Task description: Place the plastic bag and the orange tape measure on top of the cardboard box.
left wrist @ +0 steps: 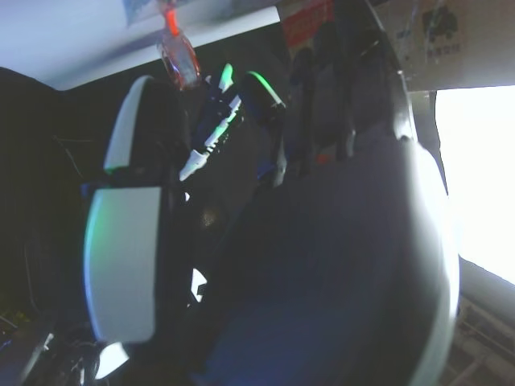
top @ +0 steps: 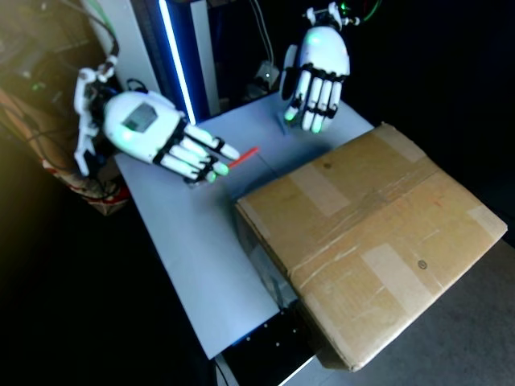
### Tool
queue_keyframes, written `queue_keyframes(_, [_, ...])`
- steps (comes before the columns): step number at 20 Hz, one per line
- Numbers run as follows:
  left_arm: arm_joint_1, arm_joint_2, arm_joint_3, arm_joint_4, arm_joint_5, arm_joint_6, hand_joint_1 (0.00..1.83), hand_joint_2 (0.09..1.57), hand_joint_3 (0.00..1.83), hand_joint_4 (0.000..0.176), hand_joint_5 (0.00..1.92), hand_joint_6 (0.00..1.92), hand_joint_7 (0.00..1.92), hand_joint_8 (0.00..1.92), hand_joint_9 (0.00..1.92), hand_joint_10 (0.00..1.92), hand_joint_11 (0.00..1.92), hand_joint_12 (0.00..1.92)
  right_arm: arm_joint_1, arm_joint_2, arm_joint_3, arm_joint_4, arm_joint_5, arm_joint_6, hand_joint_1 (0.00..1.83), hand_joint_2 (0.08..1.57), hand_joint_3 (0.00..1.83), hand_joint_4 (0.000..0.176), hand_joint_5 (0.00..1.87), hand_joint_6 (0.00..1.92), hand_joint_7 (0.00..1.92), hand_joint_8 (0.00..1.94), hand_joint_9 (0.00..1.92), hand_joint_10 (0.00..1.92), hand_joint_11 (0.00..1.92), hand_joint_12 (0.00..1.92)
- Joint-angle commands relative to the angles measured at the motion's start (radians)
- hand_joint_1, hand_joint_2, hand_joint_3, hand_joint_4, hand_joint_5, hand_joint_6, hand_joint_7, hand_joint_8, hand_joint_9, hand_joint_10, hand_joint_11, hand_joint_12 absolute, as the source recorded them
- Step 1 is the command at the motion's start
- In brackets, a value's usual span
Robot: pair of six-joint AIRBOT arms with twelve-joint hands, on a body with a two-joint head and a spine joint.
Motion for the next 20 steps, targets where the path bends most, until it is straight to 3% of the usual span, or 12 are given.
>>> queue_keyframes(1, [-0.008, 0.003, 0.001, 0.028, 0.109, -0.002, 0.49, 0.15, 1.29, 0.176, 0.00, 0.00, 0.00, 0.00, 0.00, 0.00, 0.00, 1.92, 0.005, 0.000, -0.001, -0.022, -0.112, 0.001, 0.65, 1.11, 0.01, 0.000, 0.12, 0.02, 0.13, 0.02, 0.01, 0.27, 0.00, 0.92])
queue_keyframes(6, [-0.008, 0.012, -0.004, 0.028, 0.114, -0.002, 0.49, 0.13, 1.32, 0.176, 0.00, 0.00, 0.00, 0.00, 0.00, 0.00, 0.00, 1.92, 0.005, 0.001, -0.003, -0.022, -0.117, 0.001, 0.62, 1.13, 0.00, 0.000, 0.14, 0.01, 0.13, 0.01, 0.02, 0.28, 0.00, 0.87])
queue_keyframes(11, [-0.007, -0.008, 0.015, 0.028, 0.084, -0.002, 0.54, 0.15, 1.34, 0.176, 0.04, 0.03, 0.00, 0.00, 0.00, 0.00, 0.00, 1.92, 0.004, -0.004, 0.009, -0.007, -0.120, 0.000, 0.59, 1.11, 0.00, 0.000, 0.15, 0.01, 0.18, 0.01, 0.12, 0.24, 0.00, 1.00])
queue_keyframes(12, [-0.003, -0.019, 0.025, 0.016, 0.073, -0.001, 0.56, 0.16, 1.37, 0.176, 0.00, 0.41, 0.00, 0.00, 0.00, 0.00, 0.00, 1.92, 0.004, -0.012, 0.017, 0.003, -0.120, 0.000, 0.57, 1.08, 0.00, 0.000, 0.15, 0.00, 0.17, 0.00, 0.12, 0.24, 0.00, 1.05])
queue_keyframes(15, [0.013, -0.034, 0.034, -0.037, 0.047, 0.060, 0.73, 0.12, 1.40, 0.176, 0.00, 0.53, 0.00, 0.00, 0.00, 0.00, 0.00, 1.92, 0.004, -0.023, 0.026, 0.015, -0.119, -0.024, 0.56, 1.03, 0.00, 0.000, 0.14, 0.00, 0.18, 0.00, 0.12, 0.25, 0.00, 1.08])
queue_keyframes(16, [0.014, -0.042, 0.037, -0.059, 0.034, 0.087, 0.76, 0.15, 1.38, 0.176, 0.00, 0.54, 0.00, 0.00, 0.00, 0.00, 0.00, 1.92, 0.004, -0.028, 0.029, 0.025, -0.119, -0.031, 0.59, 0.98, 0.00, 0.000, 0.14, 0.00, 0.17, 0.00, 0.02, 0.46, 0.00, 1.13])
queue_keyframes(17, [0.014, -0.050, 0.041, -0.075, 0.026, 0.105, 0.76, 0.15, 1.38, 0.176, 0.00, 0.48, 0.00, 0.00, 0.00, 0.00, 0.00, 1.92, 0.004, -0.034, 0.033, 0.031, -0.119, -0.031, 0.59, 0.96, 0.00, 0.000, 0.15, 0.01, 0.18, 0.00, 0.00, 0.55, 0.00, 1.20])
queue_keyframes(18, [0.021, -0.064, 0.051, -0.104, 0.017, 0.130, 0.75, 0.16, 1.39, 0.176, 0.00, 0.42, 0.00, 0.00, 0.00, 0.00, 0.00, 1.92, 0.004, -0.045, 0.043, 0.036, -0.117, -0.031, 0.64, 0.94, 0.00, 0.000, 0.16, 0.01, 0.18, 0.01, 0.00, 0.60, 0.00, 1.29])
queue_keyframes(20, [0.039, -0.093, 0.076, -0.145, 0.004, 0.140, 0.78, 0.15, 1.40, 0.176, 0.00, 0.51, 0.00, 0.00, 0.00, 0.00, 0.00, 1.92, 0.004, -0.068, 0.063, 0.045, -0.105, -0.031, 0.65, 0.92, 0.00, 0.000, 0.20, 0.03, 0.24, 0.02, 0.04, 0.66, 0.00, 1.39])
